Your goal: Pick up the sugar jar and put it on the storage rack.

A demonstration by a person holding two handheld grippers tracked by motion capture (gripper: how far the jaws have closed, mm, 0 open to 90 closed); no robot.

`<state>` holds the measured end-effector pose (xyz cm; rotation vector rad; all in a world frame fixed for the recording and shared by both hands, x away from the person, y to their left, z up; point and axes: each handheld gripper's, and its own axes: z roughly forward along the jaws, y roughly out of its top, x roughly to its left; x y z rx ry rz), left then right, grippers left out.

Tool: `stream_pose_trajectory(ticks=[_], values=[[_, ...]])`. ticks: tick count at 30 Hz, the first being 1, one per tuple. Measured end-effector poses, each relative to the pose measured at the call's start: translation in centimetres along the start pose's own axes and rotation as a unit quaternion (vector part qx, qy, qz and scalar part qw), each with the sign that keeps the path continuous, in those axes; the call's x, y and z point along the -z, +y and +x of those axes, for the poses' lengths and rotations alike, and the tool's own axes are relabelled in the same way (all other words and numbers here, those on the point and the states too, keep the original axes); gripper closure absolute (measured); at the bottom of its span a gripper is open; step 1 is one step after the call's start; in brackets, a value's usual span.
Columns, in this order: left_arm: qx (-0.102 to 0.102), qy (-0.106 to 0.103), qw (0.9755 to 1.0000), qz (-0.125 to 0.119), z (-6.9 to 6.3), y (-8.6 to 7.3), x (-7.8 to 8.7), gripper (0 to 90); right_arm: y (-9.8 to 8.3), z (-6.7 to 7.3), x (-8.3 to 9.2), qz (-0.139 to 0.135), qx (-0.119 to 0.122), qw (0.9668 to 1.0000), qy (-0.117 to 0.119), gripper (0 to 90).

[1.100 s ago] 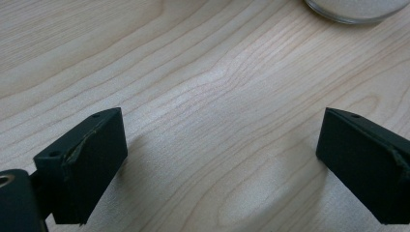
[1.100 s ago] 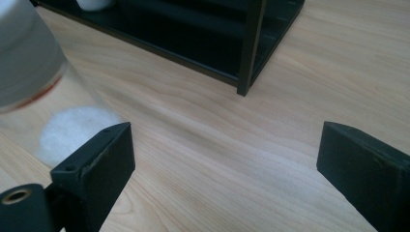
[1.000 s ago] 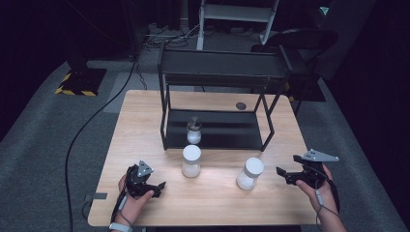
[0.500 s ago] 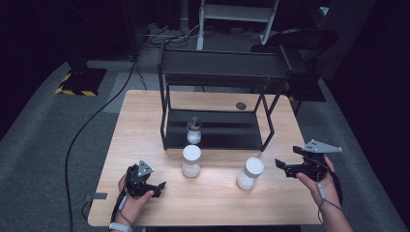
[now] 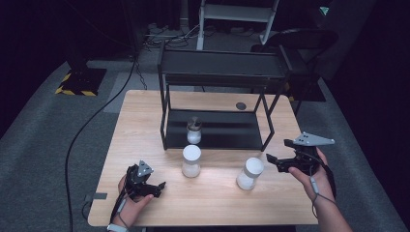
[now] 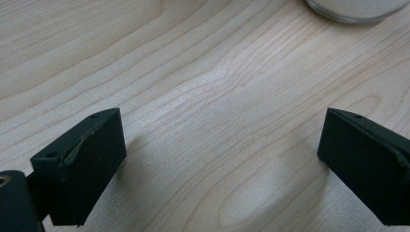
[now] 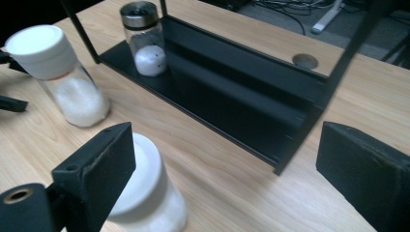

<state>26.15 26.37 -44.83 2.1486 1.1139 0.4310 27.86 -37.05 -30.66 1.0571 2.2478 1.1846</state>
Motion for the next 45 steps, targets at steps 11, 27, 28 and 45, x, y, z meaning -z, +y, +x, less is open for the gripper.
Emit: stream_pose_trajectory(ticks=[11, 27, 28, 45], values=[[-0.004, -0.005, 1.0, 0.002, 0.1, 0.1, -0.1, 1.4, 2.3, 1.2, -1.9, -0.001, 0.017, 0.9996, 0.024, 6.5], [-0.001, -0.002, 1.0, 0.002, 0.0, 0.1, -0.1, 1.0, 5.3, 3.3, -5.6, -0.006, 0.049, 0.9965, 0.067, 6.1], [-0.001, -0.002, 1.0, 0.002, -0.1, 0.1, -0.1, 1.0, 5.6, 3.5, -6.0, -0.006, 0.051, 0.9962, 0.07, 6.1], [0.001, -0.001, 1.0, 0.002, -0.1, 0.1, -0.1, 1.0, 7.8, 5.3, -8.9, -0.009, 0.072, 0.9928, 0.095, 5.9]])
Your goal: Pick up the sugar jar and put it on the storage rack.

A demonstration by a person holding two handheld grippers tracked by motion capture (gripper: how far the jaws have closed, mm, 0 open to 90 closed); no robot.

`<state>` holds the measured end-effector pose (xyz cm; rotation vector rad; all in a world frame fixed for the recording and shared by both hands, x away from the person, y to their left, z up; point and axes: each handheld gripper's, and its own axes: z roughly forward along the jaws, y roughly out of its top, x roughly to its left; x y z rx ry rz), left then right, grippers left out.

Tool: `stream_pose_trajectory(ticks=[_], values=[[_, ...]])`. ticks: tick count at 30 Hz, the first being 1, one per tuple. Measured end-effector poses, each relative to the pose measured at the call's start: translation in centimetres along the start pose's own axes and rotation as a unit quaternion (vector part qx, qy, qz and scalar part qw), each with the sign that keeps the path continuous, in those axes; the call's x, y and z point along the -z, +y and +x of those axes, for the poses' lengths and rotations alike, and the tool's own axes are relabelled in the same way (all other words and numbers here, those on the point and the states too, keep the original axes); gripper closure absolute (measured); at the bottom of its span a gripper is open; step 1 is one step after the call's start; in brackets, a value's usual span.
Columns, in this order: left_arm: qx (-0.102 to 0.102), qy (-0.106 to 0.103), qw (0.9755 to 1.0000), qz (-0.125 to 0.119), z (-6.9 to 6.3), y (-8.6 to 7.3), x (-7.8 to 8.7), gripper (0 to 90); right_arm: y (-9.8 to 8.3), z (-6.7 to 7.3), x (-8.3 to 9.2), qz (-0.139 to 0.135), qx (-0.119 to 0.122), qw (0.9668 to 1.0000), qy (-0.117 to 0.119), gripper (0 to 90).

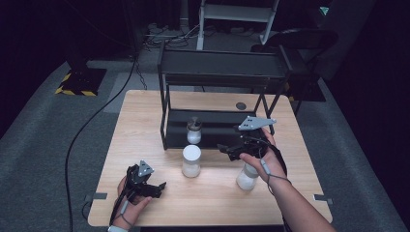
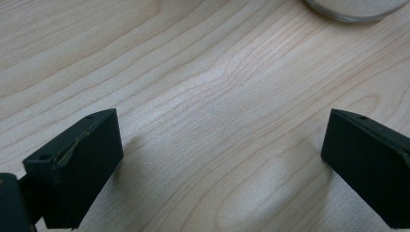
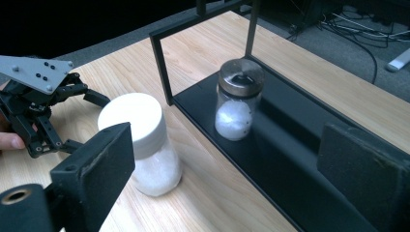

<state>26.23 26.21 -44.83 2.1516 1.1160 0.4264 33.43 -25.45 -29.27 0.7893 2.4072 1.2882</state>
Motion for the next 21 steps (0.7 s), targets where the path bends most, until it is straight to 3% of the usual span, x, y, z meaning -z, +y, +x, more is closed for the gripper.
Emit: stream_pose_trajectory(ticks=[21], values=[[0.002, 0.002, 1.0, 0.001, 0.0, 0.0, 0.0, 1.1, 2.5, 1.7, -4.1, 0.006, 0.018, 0.9995, 0.025, 4.6]])
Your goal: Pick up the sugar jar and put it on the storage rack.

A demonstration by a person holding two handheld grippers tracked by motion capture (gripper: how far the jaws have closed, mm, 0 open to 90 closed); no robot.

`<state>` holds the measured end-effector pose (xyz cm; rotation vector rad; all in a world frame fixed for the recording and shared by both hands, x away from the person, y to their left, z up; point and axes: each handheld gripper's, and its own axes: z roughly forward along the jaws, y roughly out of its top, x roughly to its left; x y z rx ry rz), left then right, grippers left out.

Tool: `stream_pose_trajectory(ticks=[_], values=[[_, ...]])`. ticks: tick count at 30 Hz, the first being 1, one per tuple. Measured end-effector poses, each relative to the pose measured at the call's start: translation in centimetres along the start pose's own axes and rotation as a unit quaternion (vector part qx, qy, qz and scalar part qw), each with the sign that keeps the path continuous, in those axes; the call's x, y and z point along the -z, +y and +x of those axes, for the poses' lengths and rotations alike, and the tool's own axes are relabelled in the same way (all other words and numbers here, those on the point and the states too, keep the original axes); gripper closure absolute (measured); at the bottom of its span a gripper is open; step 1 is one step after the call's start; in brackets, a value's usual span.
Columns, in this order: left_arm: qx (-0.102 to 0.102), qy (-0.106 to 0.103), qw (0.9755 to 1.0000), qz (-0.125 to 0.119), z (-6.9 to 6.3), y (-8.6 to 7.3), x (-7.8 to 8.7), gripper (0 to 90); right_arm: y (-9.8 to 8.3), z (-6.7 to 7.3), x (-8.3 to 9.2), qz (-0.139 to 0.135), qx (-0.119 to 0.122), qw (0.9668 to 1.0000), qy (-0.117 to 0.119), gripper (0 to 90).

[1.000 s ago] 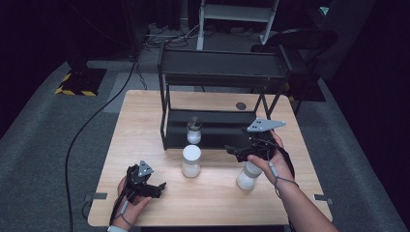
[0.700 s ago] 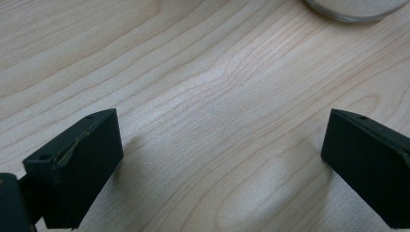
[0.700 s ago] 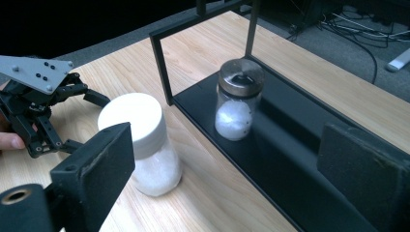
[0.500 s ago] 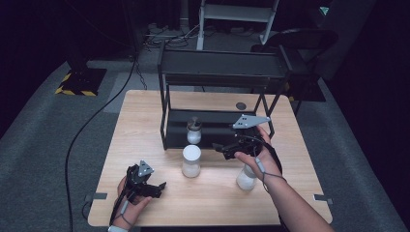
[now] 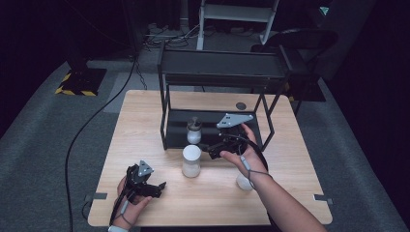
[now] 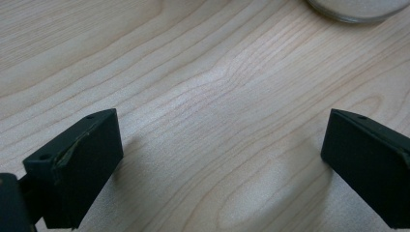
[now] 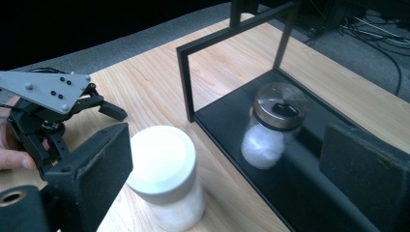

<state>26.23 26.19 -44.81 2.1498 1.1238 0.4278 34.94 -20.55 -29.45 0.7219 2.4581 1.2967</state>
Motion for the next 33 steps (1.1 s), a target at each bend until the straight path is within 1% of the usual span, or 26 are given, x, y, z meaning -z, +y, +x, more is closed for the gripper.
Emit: stream_pose_trajectory(ticks=[8, 16, 20, 25, 33], values=[[0.0, 0.0, 1.0, -0.001, 0.0, 0.0, 0.0, 1.1, 0.4, 0.8, -1.5, 0.001, 0.009, 0.9999, 0.011, 4.6], [0.002, 0.002, 1.0, 0.0, -0.1, 0.0, 0.0, 1.1, 0.3, 1.5, -3.1, 0.004, 0.016, 0.9997, 0.018, 4.6], [0.003, 0.002, 1.0, 0.0, -0.1, 0.0, 0.0, 1.1, 0.0, 1.7, -3.9, 0.008, 0.012, 0.9997, 0.022, 4.6], [0.002, 0.002, 1.0, 0.0, -0.1, 0.0, 0.0, 1.1, -0.8, 2.2, -4.5, 0.003, 0.011, 0.9998, 0.016, 6.2], [0.003, 0.002, 1.0, 0.0, -0.1, 0.0, 0.0, 1.1, -1.5, 2.4, -5.7, 0.016, 0.004, 0.9996, 0.022, 7.9]])
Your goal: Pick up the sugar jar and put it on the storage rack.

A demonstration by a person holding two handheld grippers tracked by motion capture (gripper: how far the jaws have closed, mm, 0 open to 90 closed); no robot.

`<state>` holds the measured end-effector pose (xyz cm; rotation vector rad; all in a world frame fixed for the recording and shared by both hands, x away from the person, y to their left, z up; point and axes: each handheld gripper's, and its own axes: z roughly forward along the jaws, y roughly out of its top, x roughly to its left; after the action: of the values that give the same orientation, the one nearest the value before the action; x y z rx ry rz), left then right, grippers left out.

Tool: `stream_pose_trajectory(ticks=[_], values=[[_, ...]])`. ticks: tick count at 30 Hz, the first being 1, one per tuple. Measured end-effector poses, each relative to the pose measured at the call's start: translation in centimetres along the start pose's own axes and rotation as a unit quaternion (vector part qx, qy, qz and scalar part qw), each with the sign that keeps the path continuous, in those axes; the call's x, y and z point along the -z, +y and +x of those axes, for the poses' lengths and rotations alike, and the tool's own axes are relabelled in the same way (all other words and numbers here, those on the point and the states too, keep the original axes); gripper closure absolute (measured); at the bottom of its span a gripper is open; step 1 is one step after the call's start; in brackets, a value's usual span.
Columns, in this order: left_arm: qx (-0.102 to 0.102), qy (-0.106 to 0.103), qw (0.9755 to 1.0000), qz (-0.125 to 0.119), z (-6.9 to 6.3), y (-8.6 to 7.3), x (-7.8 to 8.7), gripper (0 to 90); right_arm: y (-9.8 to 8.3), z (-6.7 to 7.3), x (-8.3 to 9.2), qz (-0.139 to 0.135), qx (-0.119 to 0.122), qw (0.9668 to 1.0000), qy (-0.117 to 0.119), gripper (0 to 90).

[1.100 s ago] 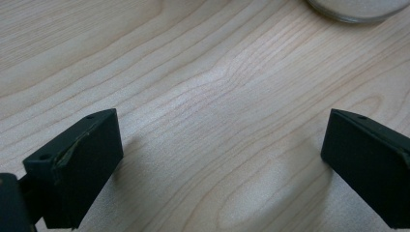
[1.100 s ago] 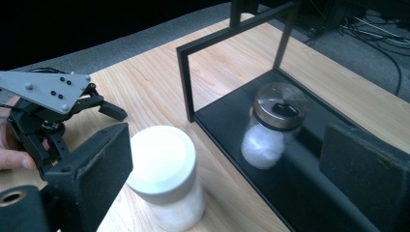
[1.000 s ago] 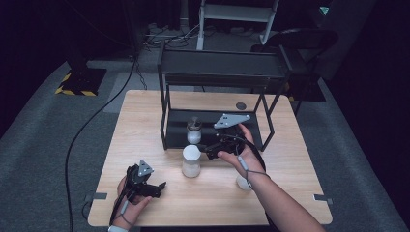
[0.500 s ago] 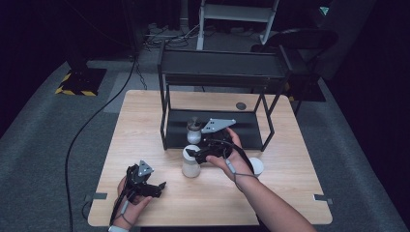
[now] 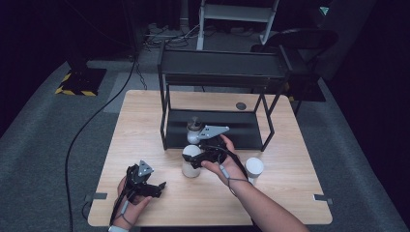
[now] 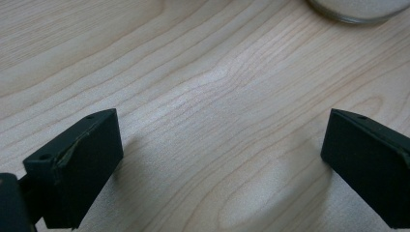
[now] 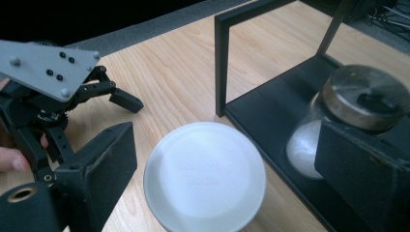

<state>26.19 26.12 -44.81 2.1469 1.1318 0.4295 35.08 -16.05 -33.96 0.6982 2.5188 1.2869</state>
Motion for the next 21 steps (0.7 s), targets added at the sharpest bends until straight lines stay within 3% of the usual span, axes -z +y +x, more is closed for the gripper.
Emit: stream_pose_trajectory(ticks=[12, 21], values=[[0.0, 0.0, 1.0, 0.0, 0.0, 0.0, 0.0, 1.1, -1.2, 0.1, -1.6, 0.019, -0.001, 0.9998, 0.006, 14.1], [-0.001, 0.0, 1.0, 0.0, 0.0, 0.0, 0.0, 1.1, -1.3, 0.3, -2.5, 0.04, 0.007, 0.9991, 0.008, 24.3]])
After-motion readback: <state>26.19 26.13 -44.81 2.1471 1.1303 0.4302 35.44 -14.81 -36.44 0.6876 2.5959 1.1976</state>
